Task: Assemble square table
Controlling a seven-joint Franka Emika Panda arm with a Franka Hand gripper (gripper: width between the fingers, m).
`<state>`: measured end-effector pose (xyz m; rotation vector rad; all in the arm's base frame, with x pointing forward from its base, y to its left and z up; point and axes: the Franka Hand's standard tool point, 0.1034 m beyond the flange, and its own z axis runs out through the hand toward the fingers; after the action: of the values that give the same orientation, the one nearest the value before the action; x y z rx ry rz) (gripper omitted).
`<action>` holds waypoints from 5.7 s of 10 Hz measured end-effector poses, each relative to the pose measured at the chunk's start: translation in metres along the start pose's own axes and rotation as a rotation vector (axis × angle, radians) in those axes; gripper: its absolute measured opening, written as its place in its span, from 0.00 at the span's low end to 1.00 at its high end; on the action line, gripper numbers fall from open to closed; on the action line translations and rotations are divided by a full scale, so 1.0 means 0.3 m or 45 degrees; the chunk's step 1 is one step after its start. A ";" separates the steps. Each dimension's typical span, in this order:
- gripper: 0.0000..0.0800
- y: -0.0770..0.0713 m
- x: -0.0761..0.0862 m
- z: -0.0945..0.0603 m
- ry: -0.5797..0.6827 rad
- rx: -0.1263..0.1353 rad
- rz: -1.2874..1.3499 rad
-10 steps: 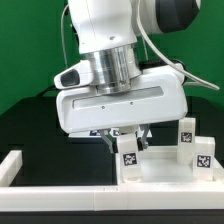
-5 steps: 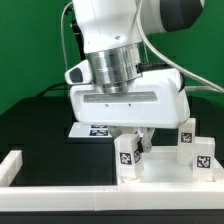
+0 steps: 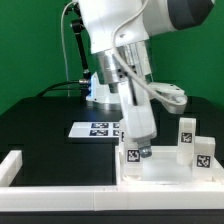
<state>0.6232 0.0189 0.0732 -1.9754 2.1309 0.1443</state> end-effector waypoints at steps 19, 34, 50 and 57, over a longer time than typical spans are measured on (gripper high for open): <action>0.36 0.013 0.063 -0.006 0.063 -0.062 -0.576; 0.81 -0.013 0.066 -0.007 0.110 -0.083 -1.153; 0.36 -0.018 0.079 0.022 -0.016 0.006 0.227; 0.70 -0.011 0.024 0.014 0.046 -0.039 0.002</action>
Offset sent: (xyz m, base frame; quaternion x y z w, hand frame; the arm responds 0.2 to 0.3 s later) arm -0.0078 0.0010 0.0023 -0.0182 -0.0525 -0.4994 0.8646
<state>0.6265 0.0125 0.0676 -2.0085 2.1647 0.1433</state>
